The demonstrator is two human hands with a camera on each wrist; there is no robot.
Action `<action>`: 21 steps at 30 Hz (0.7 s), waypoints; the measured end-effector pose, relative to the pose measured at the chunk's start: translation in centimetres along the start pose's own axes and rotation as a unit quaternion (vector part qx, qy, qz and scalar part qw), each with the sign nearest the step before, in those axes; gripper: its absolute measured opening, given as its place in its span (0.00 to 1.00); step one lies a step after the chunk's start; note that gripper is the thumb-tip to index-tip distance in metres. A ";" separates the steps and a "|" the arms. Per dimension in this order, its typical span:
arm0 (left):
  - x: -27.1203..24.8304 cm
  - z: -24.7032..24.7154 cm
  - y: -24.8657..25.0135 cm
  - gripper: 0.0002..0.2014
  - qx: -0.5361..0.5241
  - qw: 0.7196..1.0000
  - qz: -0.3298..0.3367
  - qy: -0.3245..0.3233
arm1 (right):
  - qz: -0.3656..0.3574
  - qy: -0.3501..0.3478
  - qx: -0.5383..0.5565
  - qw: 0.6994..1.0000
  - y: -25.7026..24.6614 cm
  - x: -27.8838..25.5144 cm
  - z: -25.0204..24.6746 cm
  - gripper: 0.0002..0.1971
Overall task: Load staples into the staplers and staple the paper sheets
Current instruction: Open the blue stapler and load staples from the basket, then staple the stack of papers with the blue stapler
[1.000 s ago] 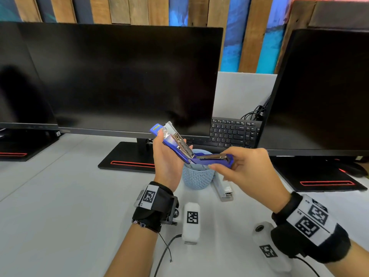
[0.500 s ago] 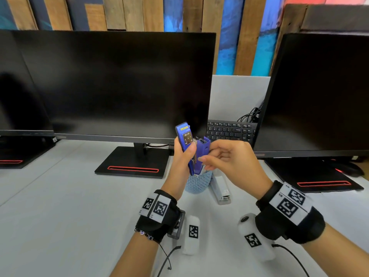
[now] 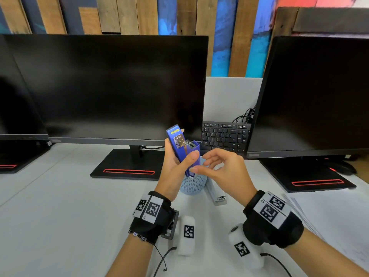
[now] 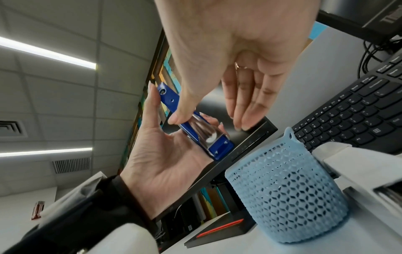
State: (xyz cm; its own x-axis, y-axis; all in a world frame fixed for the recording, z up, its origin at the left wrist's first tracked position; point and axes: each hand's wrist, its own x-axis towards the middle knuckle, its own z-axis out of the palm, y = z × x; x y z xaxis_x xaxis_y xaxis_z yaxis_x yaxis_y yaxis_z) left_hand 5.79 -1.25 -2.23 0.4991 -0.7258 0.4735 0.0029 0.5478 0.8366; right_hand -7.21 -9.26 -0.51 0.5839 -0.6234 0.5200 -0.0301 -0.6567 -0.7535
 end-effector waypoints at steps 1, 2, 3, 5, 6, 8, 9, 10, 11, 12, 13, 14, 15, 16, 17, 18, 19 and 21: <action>-0.1 0.1 0.0 0.31 -0.014 1.000 -0.006 0.003 | 0.014 -0.010 -0.002 1.000 0.0 0.1 0.1 0.26; -0.1 0.2 0.0 0.27 -0.031 0.999 -0.013 0.006 | 0.031 -0.023 0.002 0.999 0.0 0.1 0.1 0.26; -0.1 0.3 0.1 0.24 -0.046 0.999 -0.023 0.006 | 0.047 -0.035 0.015 0.998 -0.1 0.0 0.2 0.26; -0.1 0.5 0.3 0.22 -0.073 0.996 -0.043 0.006 | 0.069 -0.058 0.036 0.995 -0.1 -0.2 0.4 0.24; -0.2 0.7 0.4 0.25 -0.079 0.995 -0.054 0.006 | 0.075 -0.069 0.037 0.994 -0.1 -0.4 0.5 0.24; -0.3 1.2 0.7 0.27 -0.063 0.996 -0.069 0.006 | 0.083 -0.084 0.035 0.992 -0.2 -0.8 0.2 0.22; -0.5 1.5 0.9 0.26 -0.047 0.996 -0.071 0.003 | 0.084 -0.089 0.033 0.992 -0.3 -1.1 0.0 0.21; -0.6 1.8 1.1 0.25 -0.027 0.997 -0.073 -0.002 | 0.083 -0.093 0.028 0.992 -0.4 -1.3 -0.3 0.19; -0.7 2.0 1.4 0.24 -0.005 0.997 -0.076 -0.007 | 0.084 -0.095 0.021 0.992 -0.4 -1.6 -0.6 0.19; -0.9 2.3 1.7 0.23 0.017 0.997 -0.077 -0.016 | 0.085 -0.095 0.016 0.992 -0.5 -2.1 -1.1 0.18; -1.2 2.5 1.9 0.20 0.042 0.996 -0.075 -0.030 | 0.087 -0.095 0.013 0.992 -0.5 -2.6 -1.7 0.19; -1.3 2.6 2.0 0.16 0.071 0.994 -0.069 -0.043 | 0.089 -0.097 0.010 0.991 -0.4 -3.0 -2.2 0.19; -1.6 2.7 2.1 0.12 0.099 0.992 -0.062 -0.053 | 0.094 -0.097 0.009 0.991 -0.2 -3.5 -2.9 0.20; -1.9 3.1 2.4 0.09 0.121 0.989 -0.055 -0.064 | 0.101 -0.097 0.011 0.990 -0.1 -4.1 -3.8 0.20; -2.4 3.6 2.8 0.08 0.131 0.987 -0.049 -0.074 | 0.111 -0.103 0.024 0.988 0.0 -4.7 -4.8 0.20; -2.9 4.3 3.1 0.09 0.132 0.986 -0.042 -0.088 | 0.120 -0.112 0.049 0.985 0.0 -5.4 -5.6 0.19; -3.4 5.0 3.3 0.11 0.130 0.985 -0.037 -0.104 | 0.128 -0.122 0.080 0.981 0.0 -6.1 -6.4 0.17; -4.2 6.7 3.4 0.16 0.139 0.980 -0.030 -0.139 | 0.136 -0.129 0.136 0.973 -0.3 -7.6 -7.9 0.17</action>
State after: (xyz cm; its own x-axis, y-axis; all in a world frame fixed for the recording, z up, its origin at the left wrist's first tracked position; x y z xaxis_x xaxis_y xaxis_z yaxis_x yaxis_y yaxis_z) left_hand -2.11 0.90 0.51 0.2506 -0.8596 0.4453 -0.2297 0.3940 0.8899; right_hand -18.06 -7.65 -1.08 0.7692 -0.6083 0.1958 -0.0159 -0.3245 -0.9457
